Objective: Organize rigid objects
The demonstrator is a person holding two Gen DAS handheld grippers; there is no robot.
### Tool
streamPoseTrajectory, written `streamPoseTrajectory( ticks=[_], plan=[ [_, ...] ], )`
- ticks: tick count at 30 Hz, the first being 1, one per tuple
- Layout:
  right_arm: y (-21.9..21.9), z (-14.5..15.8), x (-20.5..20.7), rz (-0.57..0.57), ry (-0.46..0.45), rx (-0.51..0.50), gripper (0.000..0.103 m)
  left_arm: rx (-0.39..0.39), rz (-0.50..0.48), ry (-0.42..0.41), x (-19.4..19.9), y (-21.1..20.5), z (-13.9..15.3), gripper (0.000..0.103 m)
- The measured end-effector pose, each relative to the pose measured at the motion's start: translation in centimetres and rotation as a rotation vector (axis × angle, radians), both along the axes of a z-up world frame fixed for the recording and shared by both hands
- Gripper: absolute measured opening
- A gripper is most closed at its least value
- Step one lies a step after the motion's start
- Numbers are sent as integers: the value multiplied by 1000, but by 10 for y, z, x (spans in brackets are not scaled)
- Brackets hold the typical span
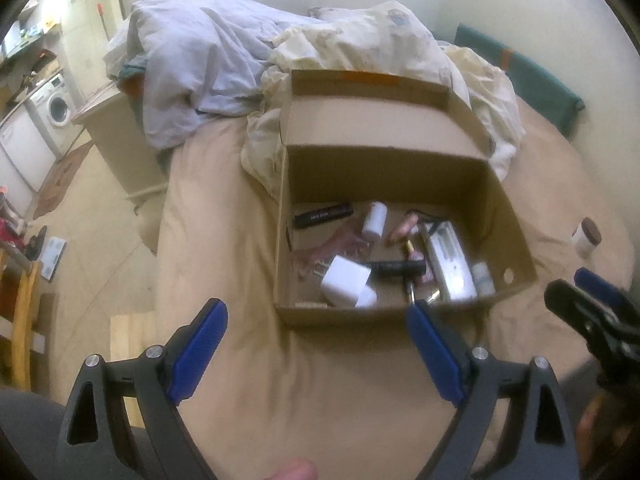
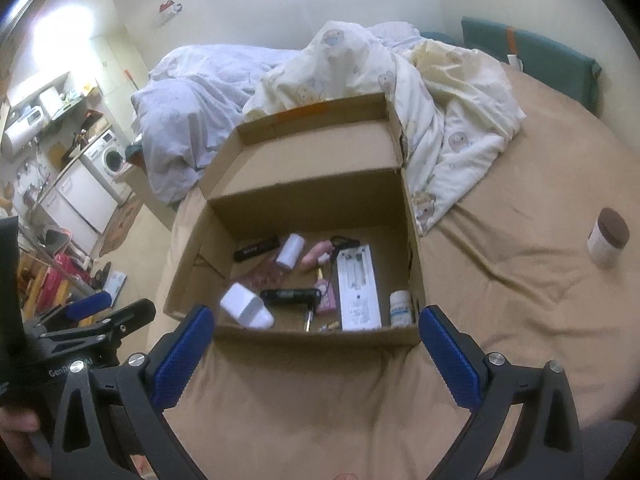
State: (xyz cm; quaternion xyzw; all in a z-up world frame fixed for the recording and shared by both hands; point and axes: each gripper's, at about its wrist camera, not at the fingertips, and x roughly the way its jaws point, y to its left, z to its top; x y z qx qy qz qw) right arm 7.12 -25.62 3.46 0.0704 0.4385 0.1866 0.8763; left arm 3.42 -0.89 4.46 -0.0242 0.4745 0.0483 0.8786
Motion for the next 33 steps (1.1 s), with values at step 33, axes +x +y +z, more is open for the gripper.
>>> streamPoseTrajectory(
  ticks=[33],
  plan=[
    [6,-29,7,-33,6,-56,103,27,-19,2,3,-6,-19,101]
  ],
)
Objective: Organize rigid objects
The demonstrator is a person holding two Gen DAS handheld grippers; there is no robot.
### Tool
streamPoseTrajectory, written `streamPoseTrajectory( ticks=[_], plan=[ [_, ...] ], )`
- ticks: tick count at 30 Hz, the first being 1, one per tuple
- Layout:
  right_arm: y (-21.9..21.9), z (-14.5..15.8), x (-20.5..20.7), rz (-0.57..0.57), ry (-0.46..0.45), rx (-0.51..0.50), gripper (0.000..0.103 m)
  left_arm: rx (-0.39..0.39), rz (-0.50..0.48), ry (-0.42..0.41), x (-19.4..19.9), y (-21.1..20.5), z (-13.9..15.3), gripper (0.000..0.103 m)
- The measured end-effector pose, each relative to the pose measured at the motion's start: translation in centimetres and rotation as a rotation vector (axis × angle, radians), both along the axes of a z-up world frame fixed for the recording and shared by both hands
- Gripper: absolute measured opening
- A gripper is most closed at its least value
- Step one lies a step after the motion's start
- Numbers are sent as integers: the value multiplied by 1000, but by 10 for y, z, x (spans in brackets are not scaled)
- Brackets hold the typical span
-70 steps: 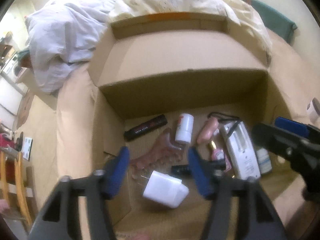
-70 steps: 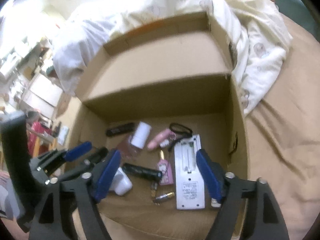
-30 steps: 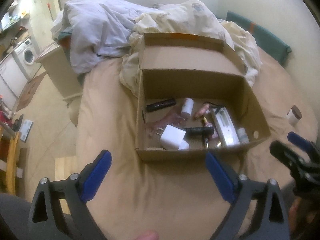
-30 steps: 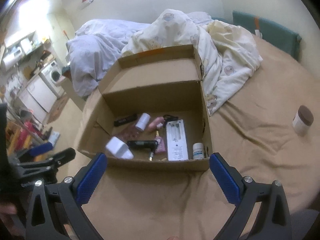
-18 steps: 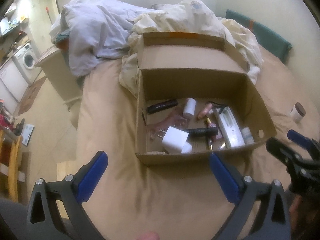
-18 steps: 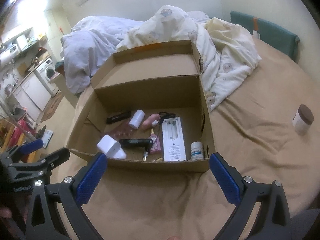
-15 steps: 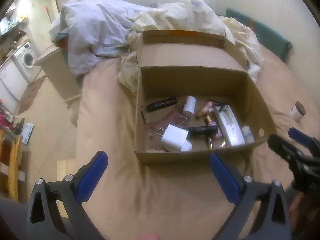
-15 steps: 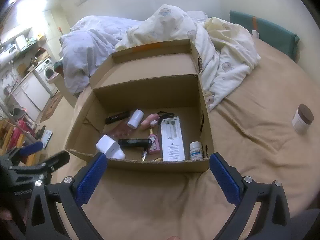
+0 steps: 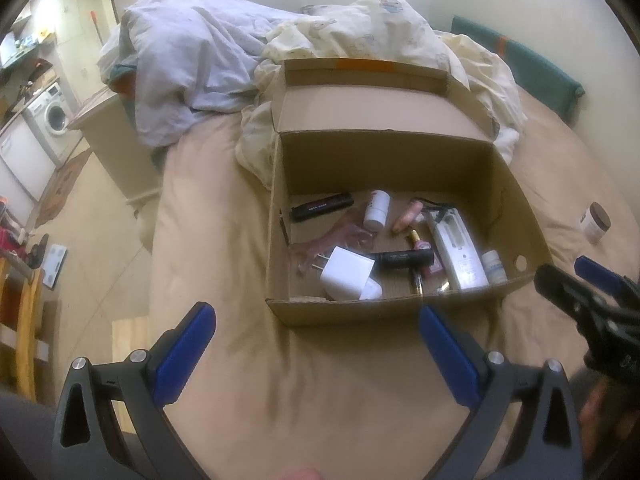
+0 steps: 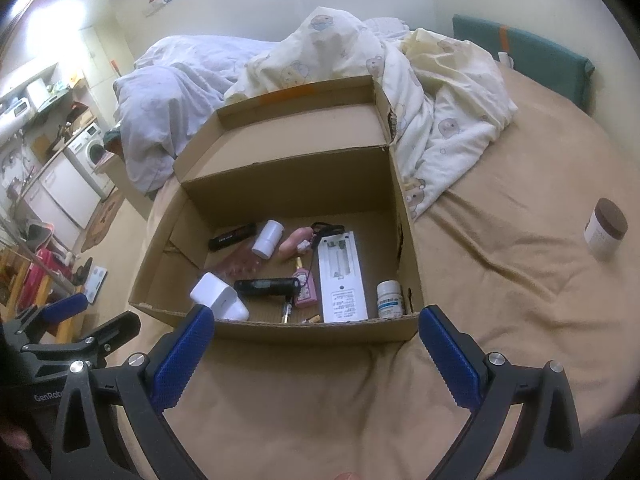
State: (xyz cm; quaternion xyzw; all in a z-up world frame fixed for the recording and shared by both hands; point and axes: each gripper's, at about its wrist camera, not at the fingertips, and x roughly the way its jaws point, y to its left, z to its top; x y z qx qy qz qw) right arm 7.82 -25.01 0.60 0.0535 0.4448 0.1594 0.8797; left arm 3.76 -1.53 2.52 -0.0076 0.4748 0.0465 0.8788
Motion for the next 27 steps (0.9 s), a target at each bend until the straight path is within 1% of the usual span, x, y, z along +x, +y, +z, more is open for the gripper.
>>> streamPoseTrajectory(
  ticks=[9,27],
  plan=[
    [-1,-1,0,0,5,0,103,-6,14,4,0,4,0,101],
    [-1,-1,0,0,4,-3,103,-16,7,7,-1,4,-1,101]
  ],
)
